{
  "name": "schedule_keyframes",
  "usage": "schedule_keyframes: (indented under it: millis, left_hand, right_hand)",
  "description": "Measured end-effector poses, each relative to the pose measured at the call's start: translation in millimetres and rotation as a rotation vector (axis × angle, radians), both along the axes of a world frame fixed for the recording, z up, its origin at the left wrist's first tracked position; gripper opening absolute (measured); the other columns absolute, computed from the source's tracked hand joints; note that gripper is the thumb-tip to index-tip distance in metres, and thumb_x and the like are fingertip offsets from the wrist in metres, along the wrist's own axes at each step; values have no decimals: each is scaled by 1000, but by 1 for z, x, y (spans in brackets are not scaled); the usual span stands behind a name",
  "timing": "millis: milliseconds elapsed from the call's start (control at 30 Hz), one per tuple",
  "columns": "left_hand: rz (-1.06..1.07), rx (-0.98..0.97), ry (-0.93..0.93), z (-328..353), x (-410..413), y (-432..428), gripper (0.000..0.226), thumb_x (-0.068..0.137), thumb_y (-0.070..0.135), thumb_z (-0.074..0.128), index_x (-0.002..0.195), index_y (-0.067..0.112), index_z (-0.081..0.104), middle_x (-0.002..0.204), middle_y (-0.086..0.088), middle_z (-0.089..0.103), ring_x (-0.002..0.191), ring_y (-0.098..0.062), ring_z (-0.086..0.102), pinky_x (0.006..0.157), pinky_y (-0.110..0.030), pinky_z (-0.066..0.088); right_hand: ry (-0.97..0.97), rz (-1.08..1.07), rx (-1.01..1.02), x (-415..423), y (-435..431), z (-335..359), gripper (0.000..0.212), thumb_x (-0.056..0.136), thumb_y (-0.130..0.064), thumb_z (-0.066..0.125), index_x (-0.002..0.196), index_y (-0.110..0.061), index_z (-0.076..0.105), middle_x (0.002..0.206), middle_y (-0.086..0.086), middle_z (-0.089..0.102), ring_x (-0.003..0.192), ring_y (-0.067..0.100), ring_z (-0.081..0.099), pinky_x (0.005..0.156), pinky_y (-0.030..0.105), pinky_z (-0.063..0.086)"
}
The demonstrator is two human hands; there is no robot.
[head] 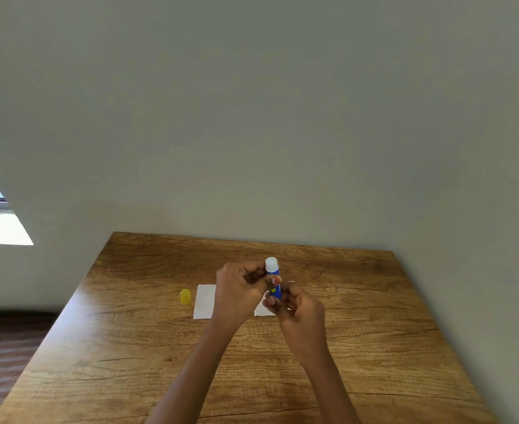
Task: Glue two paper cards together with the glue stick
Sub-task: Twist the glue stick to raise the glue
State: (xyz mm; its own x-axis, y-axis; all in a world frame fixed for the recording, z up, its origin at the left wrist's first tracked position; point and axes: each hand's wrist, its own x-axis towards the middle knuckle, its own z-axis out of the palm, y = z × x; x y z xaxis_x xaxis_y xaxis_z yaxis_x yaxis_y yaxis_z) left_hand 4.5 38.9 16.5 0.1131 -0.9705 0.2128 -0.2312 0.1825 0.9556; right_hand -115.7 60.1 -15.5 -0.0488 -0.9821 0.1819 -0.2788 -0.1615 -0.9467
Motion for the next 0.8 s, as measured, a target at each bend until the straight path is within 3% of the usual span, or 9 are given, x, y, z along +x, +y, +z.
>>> schedule_keyframes:
  millis: [233, 333, 467, 700, 800]
  left_hand:
    - [27, -4, -4, -2, 3, 1, 18, 72, 4, 75, 89, 11, 75, 73, 11, 69, 71, 10, 65, 62, -4, 47]
    - [28, 1, 9, 0, 3, 0, 17, 72, 5, 76, 88, 11, 75, 71, 13, 69, 70, 11, 64, 60, -4, 46]
    - [19, 20, 24, -1, 0, 0, 17, 71, 7, 77, 88, 11, 75, 72, 14, 69, 71, 6, 66, 60, -7, 48]
    - [0, 10, 20, 0, 1, 0, 18, 70, 7, 77, 88, 12, 75, 71, 15, 68, 71, 9, 65, 61, -6, 48]
    - [2, 3, 19, 0, 1, 0, 18, 70, 6, 77, 87, 12, 75, 71, 16, 68, 69, 9, 65, 61, -6, 48]
  right_hand:
    - [-57, 130, 115, -6, 0, 5, 27, 90, -5, 58, 100, -29, 63, 92, -1, 73, 89, 11, 70, 82, 24, 56]
    - [-52, 20, 83, -1, 2, 8, 32, 76, -12, 75, 97, -31, 60, 78, -8, 72, 76, 2, 69, 68, 14, 54]
    - [-43, -158, 11, 3, 1, 2, 32, 62, -17, 86, 80, -19, 60, 72, -4, 71, 66, 5, 69, 61, 18, 55]
    - [-69, -107, 4, -1, 0, 4, 27, 68, -9, 82, 86, -22, 65, 77, -5, 71, 68, 2, 68, 62, 13, 52]
    - [-38, -29, 30, -4, 0, 5, 27, 74, -7, 76, 86, -28, 64, 80, -6, 73, 76, 4, 70, 69, 17, 55]
